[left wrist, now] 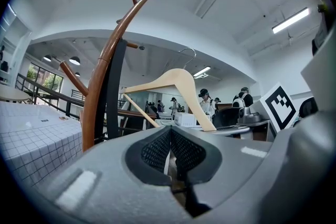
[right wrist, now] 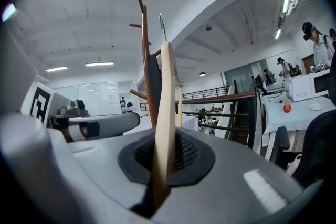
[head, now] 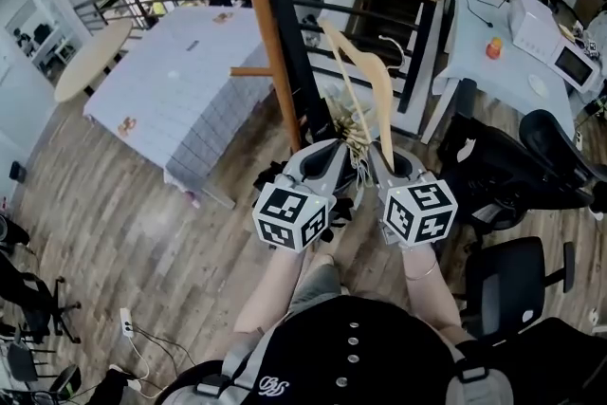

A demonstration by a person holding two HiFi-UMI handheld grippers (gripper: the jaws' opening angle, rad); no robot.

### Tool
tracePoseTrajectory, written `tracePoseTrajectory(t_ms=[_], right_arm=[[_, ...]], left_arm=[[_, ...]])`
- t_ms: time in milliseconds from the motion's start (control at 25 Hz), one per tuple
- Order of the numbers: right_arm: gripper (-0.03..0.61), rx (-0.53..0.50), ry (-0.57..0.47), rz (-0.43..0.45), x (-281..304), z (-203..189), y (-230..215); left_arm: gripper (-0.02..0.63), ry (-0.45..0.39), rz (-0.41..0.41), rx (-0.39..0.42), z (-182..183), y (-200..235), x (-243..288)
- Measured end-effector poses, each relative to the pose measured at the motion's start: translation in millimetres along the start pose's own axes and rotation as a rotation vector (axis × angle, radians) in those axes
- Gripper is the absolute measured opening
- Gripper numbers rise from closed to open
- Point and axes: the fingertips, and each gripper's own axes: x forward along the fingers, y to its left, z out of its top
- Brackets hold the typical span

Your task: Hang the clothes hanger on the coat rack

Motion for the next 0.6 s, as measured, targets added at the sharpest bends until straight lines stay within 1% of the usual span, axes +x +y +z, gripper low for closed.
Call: tracePoseTrajectory(t_ms=[200,400,600], right_arm=[[-0.002,-0.001,0.006,0.001,14.0,4.2,-0.8],[-0.002,-0.018,0.005,0.003,33.3,19.1,-6.2],[-0.002,-0.031,-0.010,0.015,49.7,33.7,-9.0]], left_arm=[[0.000,0.005,-0.002,-0.003,3.6,14.9,9.0],[0.000,-0.003,-0.024,0.006,15.4,26.7,20.9],[-0.001,-0.041,-0.037,-0.013,32.8,38.2,31.1]])
